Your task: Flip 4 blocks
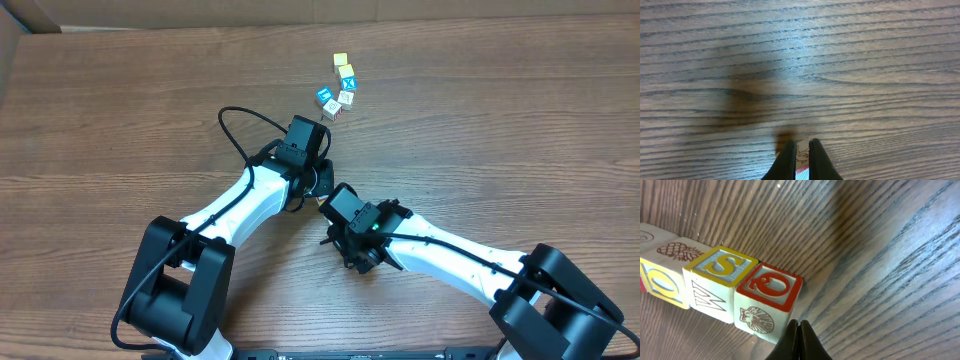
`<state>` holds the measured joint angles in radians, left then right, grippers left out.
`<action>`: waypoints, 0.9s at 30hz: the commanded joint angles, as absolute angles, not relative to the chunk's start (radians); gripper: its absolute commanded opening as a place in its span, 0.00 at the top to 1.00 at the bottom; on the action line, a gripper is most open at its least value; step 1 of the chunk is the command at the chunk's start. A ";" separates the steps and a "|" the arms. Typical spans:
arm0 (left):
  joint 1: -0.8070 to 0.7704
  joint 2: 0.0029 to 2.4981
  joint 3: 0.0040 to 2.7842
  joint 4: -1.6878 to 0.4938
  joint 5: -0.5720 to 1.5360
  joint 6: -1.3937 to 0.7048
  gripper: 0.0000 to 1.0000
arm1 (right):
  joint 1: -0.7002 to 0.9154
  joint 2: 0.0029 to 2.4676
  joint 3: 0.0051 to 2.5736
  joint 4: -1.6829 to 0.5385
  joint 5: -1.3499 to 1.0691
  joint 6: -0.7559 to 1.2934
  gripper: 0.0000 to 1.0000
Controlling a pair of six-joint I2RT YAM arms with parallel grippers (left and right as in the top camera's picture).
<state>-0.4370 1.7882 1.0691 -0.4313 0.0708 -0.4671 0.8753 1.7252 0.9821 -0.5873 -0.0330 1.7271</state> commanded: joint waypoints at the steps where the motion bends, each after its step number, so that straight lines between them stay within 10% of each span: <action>1: -0.439 1.806 1.091 -0.419 0.045 -0.448 0.96 | 0.884 1.719 0.987 -0.584 -0.016 1.728 0.96; 27: -0.426 1.848 1.090 -0.411 0.001 -0.441 0.96 | 0.888 1.719 0.987 -0.630 0.026 1.727 0.96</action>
<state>-0.4358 1.8351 1.0691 -0.4114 0.0109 -0.4633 0.8799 1.7252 0.9821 -0.6292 0.0040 1.7267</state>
